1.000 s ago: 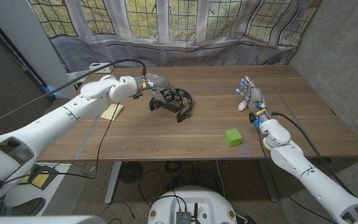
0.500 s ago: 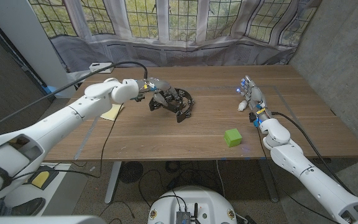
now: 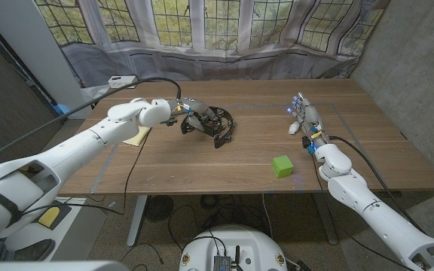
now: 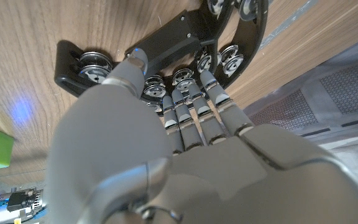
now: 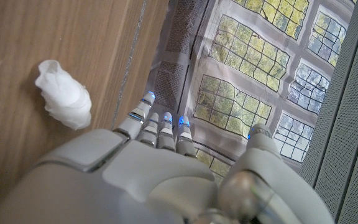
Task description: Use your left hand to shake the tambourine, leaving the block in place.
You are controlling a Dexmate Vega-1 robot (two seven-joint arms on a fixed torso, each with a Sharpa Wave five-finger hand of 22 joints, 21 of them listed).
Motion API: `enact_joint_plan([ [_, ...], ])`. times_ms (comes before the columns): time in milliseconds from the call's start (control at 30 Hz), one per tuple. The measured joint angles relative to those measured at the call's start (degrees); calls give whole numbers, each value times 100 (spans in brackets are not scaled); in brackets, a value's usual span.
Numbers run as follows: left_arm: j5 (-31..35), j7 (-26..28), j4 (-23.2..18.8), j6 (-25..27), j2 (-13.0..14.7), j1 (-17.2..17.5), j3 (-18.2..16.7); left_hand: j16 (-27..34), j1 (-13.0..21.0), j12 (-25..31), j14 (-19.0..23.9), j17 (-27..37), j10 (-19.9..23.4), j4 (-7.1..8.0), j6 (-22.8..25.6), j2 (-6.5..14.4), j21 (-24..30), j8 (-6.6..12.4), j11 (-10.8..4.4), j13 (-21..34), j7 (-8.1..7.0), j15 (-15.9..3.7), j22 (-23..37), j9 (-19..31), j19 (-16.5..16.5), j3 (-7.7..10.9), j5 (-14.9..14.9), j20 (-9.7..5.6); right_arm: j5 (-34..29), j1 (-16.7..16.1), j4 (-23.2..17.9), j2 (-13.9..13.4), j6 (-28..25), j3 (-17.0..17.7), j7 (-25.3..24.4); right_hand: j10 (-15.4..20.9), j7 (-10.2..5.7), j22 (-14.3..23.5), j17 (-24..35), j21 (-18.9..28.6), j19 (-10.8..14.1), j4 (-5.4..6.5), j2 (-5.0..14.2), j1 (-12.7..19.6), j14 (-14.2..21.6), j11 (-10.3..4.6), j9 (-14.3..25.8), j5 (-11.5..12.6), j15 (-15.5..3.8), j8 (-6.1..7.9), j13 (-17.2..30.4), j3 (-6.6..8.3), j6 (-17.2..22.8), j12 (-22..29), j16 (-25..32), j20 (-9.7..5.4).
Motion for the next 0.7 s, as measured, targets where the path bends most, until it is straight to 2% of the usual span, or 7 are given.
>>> enact_joint_plan([
  [700,219,282,211,24,-116,32,255,-26,36,-37,0,0,-11,65,7,23,-24,-26,52,-1,34,0,0,0,0,-109,0,0,8,27,42,10,13,-16,22,0,0,0,0,-20,0,0,0,0,-1,0,0,0,-1,0,0,0,0,0,0,0],
])
